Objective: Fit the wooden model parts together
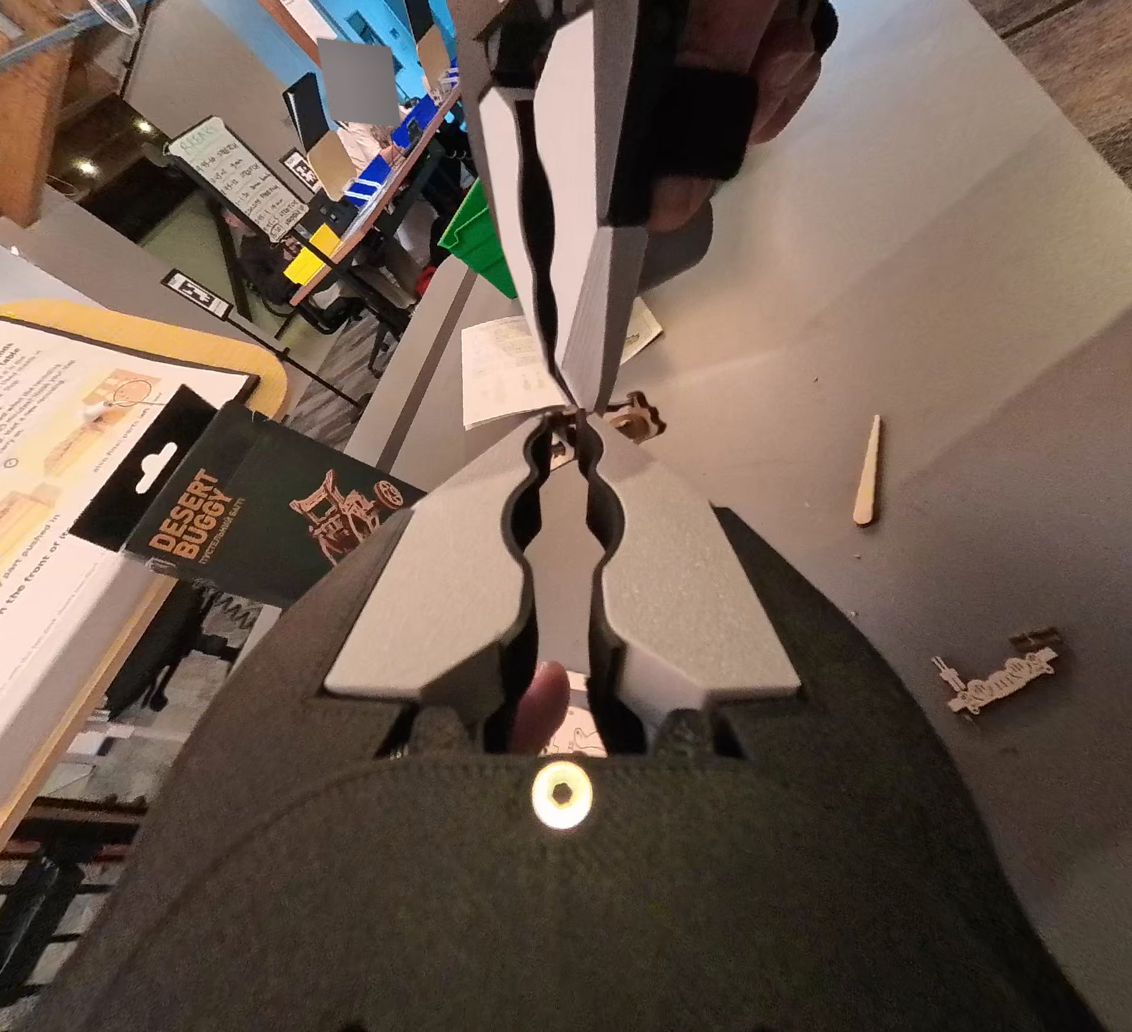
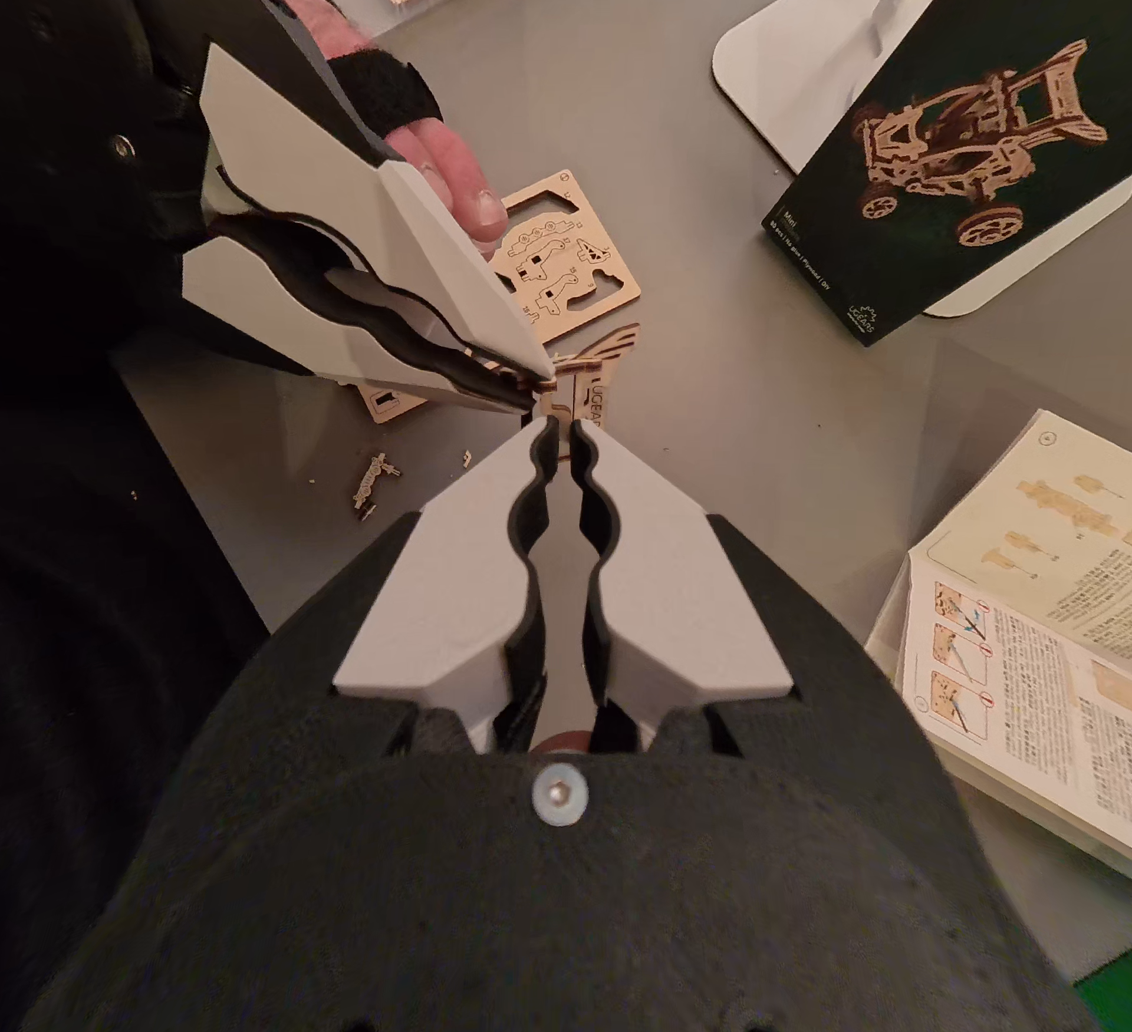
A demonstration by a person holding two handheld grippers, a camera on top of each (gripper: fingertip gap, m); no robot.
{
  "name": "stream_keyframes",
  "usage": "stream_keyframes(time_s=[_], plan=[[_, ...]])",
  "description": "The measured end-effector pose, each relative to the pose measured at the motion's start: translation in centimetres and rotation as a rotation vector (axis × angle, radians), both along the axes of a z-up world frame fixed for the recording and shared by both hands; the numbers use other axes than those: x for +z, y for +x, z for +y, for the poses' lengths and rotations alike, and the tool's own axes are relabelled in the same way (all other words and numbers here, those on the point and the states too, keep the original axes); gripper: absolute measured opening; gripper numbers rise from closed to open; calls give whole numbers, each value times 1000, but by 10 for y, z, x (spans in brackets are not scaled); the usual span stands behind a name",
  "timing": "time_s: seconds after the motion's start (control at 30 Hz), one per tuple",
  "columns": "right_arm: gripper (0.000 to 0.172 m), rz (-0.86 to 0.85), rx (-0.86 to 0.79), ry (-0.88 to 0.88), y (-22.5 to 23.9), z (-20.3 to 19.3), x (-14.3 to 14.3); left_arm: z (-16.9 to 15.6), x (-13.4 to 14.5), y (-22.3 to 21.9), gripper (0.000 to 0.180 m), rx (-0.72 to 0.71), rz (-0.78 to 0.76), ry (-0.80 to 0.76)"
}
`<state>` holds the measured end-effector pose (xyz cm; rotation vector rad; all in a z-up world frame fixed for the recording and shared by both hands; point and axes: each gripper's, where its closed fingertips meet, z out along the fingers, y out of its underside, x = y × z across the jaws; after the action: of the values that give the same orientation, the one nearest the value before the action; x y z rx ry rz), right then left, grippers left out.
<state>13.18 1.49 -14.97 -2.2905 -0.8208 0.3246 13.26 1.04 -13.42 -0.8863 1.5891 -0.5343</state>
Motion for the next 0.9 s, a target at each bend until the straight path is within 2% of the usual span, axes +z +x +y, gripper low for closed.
stream_keyframes(time_s=[0.23, 0.4, 0.57, 0.63, 0.73, 0.77, 0.9], plan=[[1, 18, -7, -3, 1, 1, -2, 0, -1, 3, 7, 2, -10, -28], [2, 88, -16, 6, 9, 4, -2, -2, 5, 3, 18, -38, -50, -113], [1, 277, -40, -33, 16, 5, 1, 3, 9, 2, 36, -36, -76, -165], [1, 494, -52, -91, 11, 5, 10, 4, 6, 3, 43, -30, -63, -166], [1, 693, -78, -163, 12, 4, 14, 5, 5, 6, 59, -16, -62, -151], [1, 726, -83, -177, 11, 3, 14, 4, 5, 8, 65, -12, -62, -136], [1, 758, -86, -187, 6, -1, 15, -4, -2, 18, 68, 6, -22, -45]])
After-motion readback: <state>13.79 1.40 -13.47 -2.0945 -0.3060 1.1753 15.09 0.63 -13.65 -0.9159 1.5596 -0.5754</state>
